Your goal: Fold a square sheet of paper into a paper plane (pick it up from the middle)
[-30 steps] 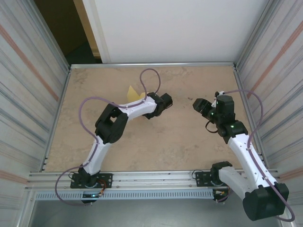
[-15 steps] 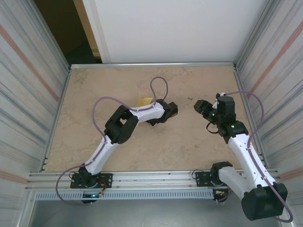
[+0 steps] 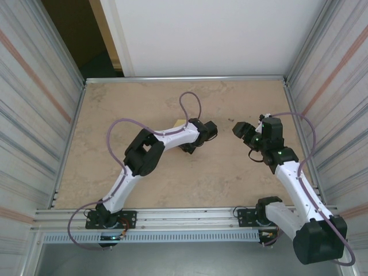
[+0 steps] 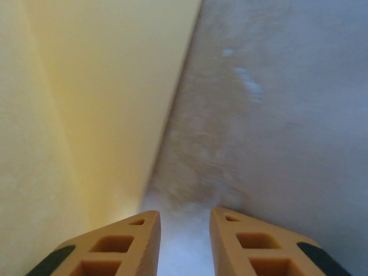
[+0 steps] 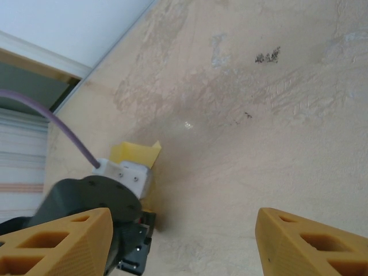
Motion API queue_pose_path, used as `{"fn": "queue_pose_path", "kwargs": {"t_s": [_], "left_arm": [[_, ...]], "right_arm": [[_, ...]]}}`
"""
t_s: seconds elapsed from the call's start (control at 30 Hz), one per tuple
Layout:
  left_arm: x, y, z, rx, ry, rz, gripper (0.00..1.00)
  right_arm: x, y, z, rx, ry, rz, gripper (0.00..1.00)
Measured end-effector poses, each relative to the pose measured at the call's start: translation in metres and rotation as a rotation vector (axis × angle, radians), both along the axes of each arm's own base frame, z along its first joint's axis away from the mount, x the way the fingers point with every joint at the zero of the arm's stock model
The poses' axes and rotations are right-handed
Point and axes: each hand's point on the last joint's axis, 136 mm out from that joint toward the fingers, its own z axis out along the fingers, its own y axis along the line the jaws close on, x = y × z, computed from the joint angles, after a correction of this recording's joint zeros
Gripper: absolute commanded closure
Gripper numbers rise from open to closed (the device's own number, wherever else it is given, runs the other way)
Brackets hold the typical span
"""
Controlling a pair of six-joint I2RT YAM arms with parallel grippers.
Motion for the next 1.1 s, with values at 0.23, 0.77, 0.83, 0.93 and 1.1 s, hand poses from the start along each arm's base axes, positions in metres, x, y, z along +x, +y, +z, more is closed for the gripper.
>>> {"fn": "queue_pose_path", "kwargs": {"t_s": [0.23, 0.77, 0.83, 0.93, 1.1], "left_arm": [[-0.053, -0.046, 0.037, -0.445, 0.111, 0.031, 0.57], [-0.011, 0.017, 0.048, -0.874, 0.141, 0.262, 0.46], [-0.003, 0.019, 0.048, -0.896, 0.132, 0.268, 0.45], [0.005, 0.022, 0.040, -0.900, 0.129, 0.277, 0.44], [0.011, 0.028, 0.010, -0.875, 0.167, 0.318, 0.44]], "right_arm": [[0.002, 0.000, -0.001, 0.007, 0.004, -0.005, 0.24], [0.008, 0.017, -0.049, 0.007, 0.165, 0.042, 0.24], [0.008, 0.022, -0.052, 0.014, 0.175, 0.050, 0.24], [0.008, 0.027, -0.057, 0.018, 0.192, 0.062, 0.23], [0.009, 0.036, -0.060, 0.023, 0.202, 0.085, 0.23]]}}
